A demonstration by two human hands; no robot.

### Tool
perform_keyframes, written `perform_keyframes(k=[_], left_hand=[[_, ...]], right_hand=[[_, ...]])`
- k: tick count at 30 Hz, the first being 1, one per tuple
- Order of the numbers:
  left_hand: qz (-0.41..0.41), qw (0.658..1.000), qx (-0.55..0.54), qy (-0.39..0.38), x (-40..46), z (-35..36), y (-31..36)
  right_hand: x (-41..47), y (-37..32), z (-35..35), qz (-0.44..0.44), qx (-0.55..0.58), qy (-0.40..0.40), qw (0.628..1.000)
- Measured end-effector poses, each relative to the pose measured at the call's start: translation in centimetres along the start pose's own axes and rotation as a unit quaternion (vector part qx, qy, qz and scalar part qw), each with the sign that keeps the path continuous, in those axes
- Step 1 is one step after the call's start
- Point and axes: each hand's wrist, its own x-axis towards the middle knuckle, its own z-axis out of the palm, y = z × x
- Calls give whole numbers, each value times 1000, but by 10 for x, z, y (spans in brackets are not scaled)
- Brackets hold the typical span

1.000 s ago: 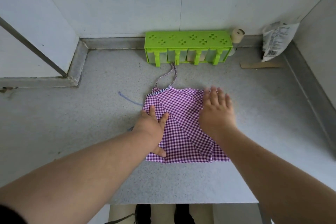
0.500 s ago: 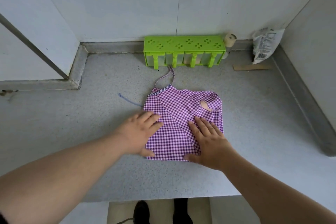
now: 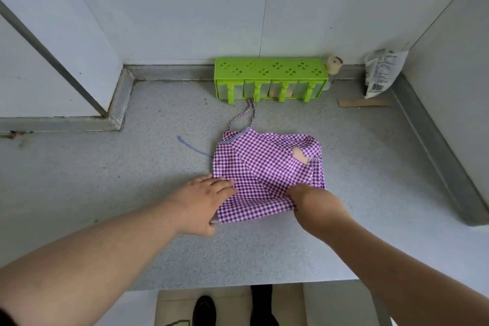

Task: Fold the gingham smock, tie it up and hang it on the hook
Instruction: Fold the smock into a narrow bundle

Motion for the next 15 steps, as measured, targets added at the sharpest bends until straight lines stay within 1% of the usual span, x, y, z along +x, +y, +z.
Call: perform_keyframes(k=[2, 3, 5, 6, 8, 10, 13, 15], left_hand=[[-41, 995, -92, 13, 1, -4, -1], [-78, 985, -151, 22, 5, -5, -2], [-135, 953, -266, 45, 12, -4, -4], [-154, 935, -315, 57, 14, -7, -3], [-178, 902, -390, 54, 15, -14, -3], [-200, 882, -425, 34, 17, -20, -4], [-233, 865, -444, 2, 26, -17, -11], [-240, 849, -470, -7, 30, -18, -14]], right_hand=[[4, 5, -12, 15, 47, -16, 999], [6, 9, -18, 17, 58, -25, 998], [7, 13, -35, 25, 69, -33, 997], [7, 15, -44, 32, 71, -28, 997], [6, 19, -61, 46, 63, -14, 997], [6, 21, -72, 39, 19, 12, 999], [8, 20, -79, -3, -86, 84, 993], [10, 12, -75, -35, -110, 114, 987]])
